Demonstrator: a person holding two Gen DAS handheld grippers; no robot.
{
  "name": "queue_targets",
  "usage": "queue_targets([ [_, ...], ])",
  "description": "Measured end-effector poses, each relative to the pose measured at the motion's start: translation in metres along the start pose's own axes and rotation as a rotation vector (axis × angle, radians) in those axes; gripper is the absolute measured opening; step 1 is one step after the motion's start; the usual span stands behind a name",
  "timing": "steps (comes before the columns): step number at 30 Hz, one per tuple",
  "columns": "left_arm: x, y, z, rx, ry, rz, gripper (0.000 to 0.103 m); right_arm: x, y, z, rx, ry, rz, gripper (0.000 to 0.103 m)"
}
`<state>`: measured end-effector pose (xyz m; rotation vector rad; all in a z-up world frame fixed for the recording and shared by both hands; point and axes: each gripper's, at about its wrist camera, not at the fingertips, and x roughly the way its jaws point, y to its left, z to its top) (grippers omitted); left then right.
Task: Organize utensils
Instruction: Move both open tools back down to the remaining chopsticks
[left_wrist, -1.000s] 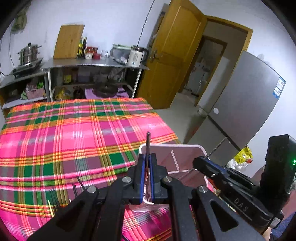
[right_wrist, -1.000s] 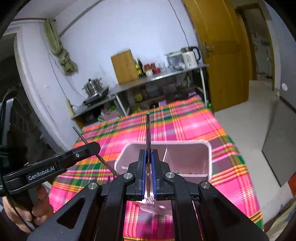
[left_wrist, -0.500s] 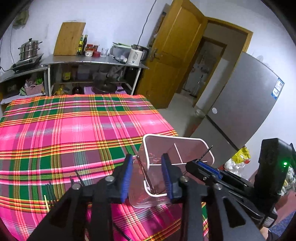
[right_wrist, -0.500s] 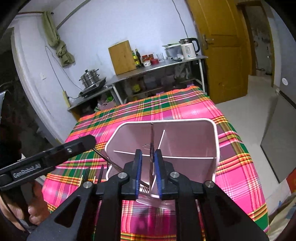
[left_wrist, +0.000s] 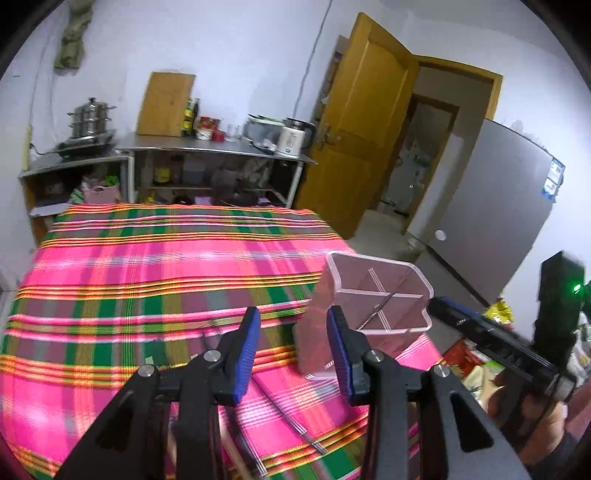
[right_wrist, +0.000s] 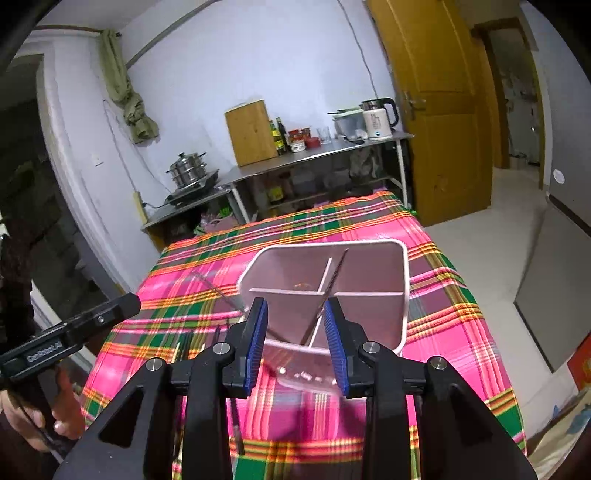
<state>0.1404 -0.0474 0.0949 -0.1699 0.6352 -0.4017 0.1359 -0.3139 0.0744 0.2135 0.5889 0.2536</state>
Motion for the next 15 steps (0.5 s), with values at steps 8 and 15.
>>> queue_targets([
  [8, -0.028, 0.032, -0.043, -0.033, -0.007, 0.124, 0.039, -0.009, 0.030, -0.027, -0.105, 0.017, 0.053, 0.033],
  [15, -0.033, 0.056, -0.077, -0.107, 0.039, 0.180, 0.039, 0.000, 0.048, -0.053, -0.151, 0.065, 0.086, 0.033],
])
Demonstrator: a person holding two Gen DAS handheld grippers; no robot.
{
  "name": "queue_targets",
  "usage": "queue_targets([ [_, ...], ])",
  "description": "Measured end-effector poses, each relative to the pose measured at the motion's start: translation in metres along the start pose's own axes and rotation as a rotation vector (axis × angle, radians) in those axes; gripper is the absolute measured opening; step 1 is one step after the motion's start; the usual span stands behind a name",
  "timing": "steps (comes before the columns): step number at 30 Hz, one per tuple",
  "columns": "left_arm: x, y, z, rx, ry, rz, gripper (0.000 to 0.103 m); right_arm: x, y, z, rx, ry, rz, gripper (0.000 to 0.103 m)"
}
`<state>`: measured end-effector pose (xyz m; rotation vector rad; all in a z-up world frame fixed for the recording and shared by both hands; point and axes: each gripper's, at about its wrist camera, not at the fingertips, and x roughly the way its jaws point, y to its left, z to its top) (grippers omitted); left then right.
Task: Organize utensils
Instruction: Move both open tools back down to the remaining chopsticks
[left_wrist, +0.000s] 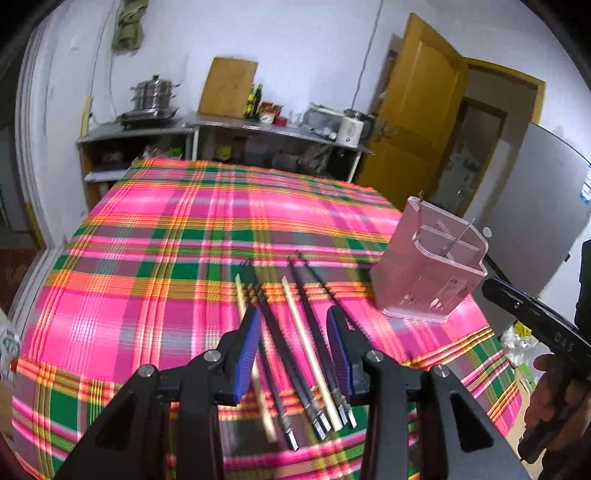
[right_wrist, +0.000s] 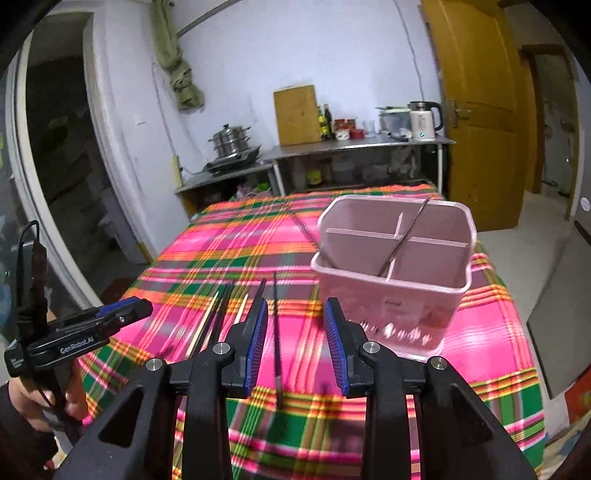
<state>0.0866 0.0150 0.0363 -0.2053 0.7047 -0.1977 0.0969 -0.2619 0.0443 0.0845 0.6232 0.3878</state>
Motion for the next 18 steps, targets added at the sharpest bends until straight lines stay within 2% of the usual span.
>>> queue_targets([
  [6, 0.013, 0.013, -0.018, -0.043, 0.061, 0.026, 0.038, 0.015, 0.008, -0.012, -0.015, 0.051, 0.025, 0.032],
  [8, 0.018, 0.016, -0.020, -0.051, 0.075, 0.032, 0.033, 0.019, 0.010, -0.014, -0.016, 0.064, 0.032, 0.031],
  [13, 0.035, 0.021, -0.022, -0.055, 0.108, 0.054, 0.028, 0.031, 0.016, -0.018, -0.023, 0.097, 0.047, 0.024],
  [18, 0.057, 0.028, -0.020, -0.059, 0.140, 0.067, 0.027, 0.049, 0.023, -0.019, -0.027, 0.130, 0.060, 0.016],
])
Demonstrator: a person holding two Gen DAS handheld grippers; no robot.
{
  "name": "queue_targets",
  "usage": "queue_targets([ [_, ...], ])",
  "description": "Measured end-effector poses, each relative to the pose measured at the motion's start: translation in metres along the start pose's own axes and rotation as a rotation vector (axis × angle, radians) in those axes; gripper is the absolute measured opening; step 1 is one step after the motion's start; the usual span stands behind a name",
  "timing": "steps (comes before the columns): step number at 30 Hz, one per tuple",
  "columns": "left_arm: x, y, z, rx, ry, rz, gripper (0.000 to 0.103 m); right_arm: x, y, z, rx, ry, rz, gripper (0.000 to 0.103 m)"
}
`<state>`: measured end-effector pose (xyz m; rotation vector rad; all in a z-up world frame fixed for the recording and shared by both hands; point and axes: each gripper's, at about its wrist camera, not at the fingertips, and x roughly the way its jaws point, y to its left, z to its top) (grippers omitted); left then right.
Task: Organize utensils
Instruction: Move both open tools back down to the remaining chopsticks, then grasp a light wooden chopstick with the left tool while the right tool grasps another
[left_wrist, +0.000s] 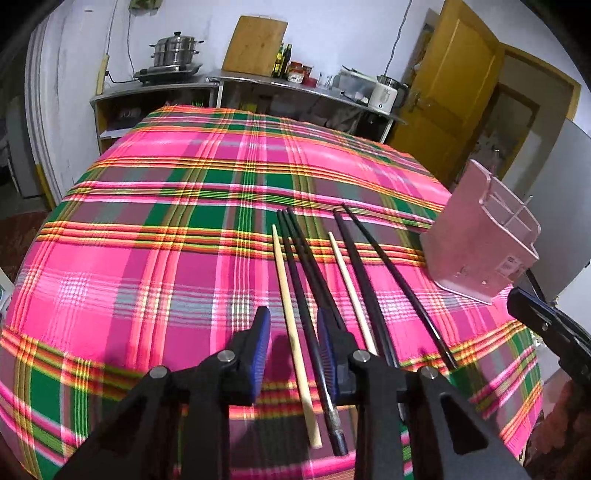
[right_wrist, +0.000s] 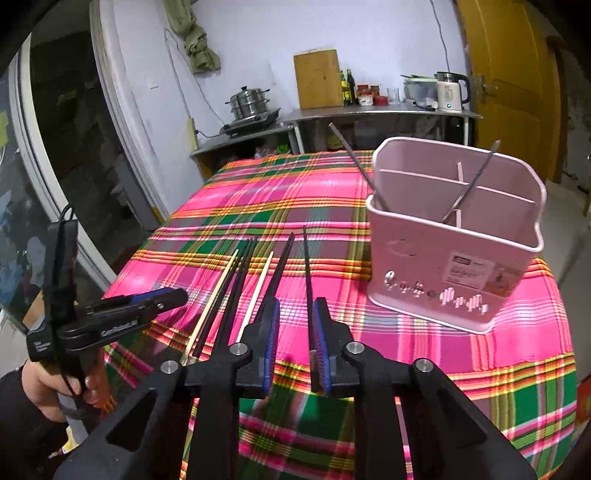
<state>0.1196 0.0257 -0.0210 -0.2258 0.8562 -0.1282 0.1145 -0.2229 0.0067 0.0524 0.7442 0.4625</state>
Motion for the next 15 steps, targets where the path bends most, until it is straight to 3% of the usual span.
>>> queue_targets([
  [15, 0.063, 0.013, 0.032, 0.006, 0.069, 0.022, 0.020, 0.076, 0.024, 0.020, -0.018, 0.093, 0.046, 0.008],
])
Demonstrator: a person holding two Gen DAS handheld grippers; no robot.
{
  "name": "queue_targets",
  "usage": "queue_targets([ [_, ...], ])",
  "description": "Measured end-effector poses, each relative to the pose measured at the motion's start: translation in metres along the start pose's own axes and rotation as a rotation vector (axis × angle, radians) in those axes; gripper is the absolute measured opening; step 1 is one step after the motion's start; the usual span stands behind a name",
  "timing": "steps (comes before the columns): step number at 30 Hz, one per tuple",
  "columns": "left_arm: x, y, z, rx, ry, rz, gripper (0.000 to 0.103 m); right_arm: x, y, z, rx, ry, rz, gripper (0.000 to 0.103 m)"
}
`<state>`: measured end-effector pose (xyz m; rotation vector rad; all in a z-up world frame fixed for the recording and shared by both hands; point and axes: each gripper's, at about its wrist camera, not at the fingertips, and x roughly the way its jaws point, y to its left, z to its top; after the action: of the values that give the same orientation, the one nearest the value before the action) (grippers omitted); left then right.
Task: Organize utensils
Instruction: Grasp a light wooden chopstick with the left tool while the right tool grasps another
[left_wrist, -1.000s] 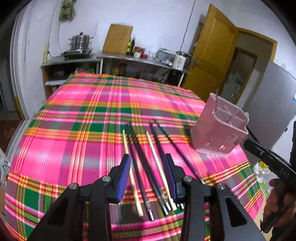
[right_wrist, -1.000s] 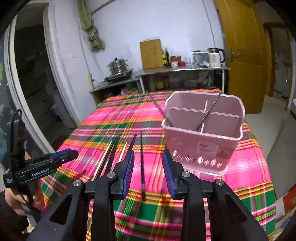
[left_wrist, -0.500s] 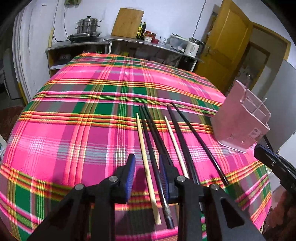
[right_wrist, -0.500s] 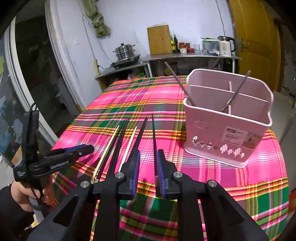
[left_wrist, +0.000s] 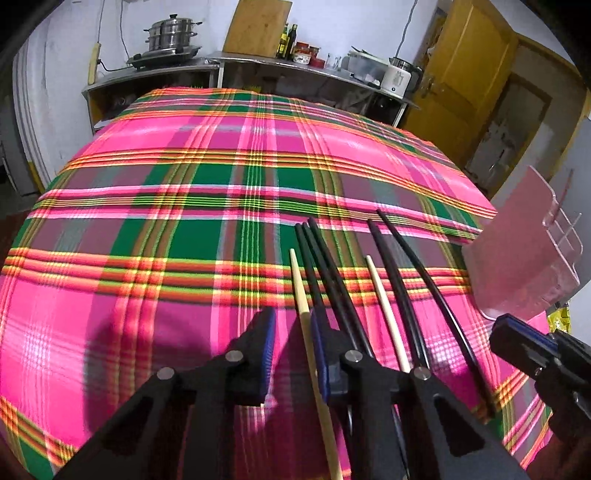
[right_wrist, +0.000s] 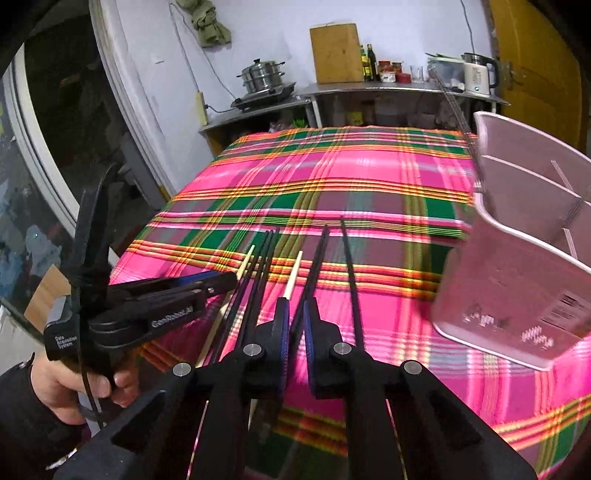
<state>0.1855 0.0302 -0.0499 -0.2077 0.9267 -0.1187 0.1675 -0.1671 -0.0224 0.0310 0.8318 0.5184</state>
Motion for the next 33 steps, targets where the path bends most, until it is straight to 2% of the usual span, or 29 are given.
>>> queue_targets([
  [3, 0.003, -0.002, 0.003, 0.028, -0.010, 0.005, 0.018, 0.010, 0.001, 0.002, 0.003, 0.014, 0.001, 0.008],
  [6, 0.004, -0.001, 0.005, 0.052, -0.010, 0.020, 0.009, 0.020, 0.001, 0.004, 0.006, 0.028, 0.001, 0.008],
  [16, -0.007, 0.023, 0.000, 0.020, -0.002, 0.003, 0.009, 0.053, 0.006, 0.019, 0.008, 0.069, 0.001, 0.008],
  [23, -0.001, 0.027, 0.012, -0.005, 0.007, -0.023, 0.009, 0.074, 0.007, 0.031, 0.009, 0.097, -0.013, 0.008],
  [33, 0.010, 0.019, 0.024, 0.046, 0.031, 0.005, 0.009, 0.094, 0.006, 0.033, 0.002, 0.144, -0.049, 0.008],
])
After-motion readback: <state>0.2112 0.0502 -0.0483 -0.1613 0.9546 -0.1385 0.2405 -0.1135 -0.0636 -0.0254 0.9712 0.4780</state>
